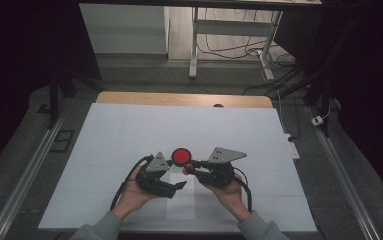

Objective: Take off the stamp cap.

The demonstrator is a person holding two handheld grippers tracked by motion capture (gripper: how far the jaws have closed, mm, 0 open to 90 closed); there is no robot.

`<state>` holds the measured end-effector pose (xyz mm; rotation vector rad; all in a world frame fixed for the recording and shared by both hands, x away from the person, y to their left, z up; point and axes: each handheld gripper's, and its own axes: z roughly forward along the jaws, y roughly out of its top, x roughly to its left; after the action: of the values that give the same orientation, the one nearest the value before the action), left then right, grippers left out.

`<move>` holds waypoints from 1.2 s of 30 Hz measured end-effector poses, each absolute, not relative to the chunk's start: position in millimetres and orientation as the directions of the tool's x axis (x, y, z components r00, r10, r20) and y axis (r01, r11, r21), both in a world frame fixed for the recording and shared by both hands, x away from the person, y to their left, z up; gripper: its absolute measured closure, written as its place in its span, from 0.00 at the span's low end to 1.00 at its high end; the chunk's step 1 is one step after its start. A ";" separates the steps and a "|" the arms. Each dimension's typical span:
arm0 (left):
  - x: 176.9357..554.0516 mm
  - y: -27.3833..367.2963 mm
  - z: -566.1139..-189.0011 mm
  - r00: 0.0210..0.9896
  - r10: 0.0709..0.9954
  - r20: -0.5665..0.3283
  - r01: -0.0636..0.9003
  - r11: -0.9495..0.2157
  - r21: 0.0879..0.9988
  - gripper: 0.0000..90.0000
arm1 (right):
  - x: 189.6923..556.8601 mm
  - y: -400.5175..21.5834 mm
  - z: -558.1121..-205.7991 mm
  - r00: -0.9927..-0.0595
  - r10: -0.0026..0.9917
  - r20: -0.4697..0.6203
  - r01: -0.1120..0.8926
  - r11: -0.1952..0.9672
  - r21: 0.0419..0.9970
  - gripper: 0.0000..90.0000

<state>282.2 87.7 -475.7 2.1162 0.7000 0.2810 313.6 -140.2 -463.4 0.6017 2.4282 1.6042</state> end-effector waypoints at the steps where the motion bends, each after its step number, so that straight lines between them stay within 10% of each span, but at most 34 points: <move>1: 282.8 86.6 -475.9 0.816 0.575 -0.051 0.379 -0.467 0.799 0.21 | 313.7 -140.1 -463.5 -0.904 0.420 0.079 0.238 0.340 0.910 0.80; 36: 291.1 66.0 -486.7 0.813 0.581 0.034 0.323 -0.500 0.804 0.54 | 314.8 -141.9 -465.3 -0.902 0.418 0.108 0.257 0.319 0.912 0.80</move>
<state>291.1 66.0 -486.7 2.1326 0.6628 0.3802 314.8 -141.9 -465.3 0.6262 2.4281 1.6366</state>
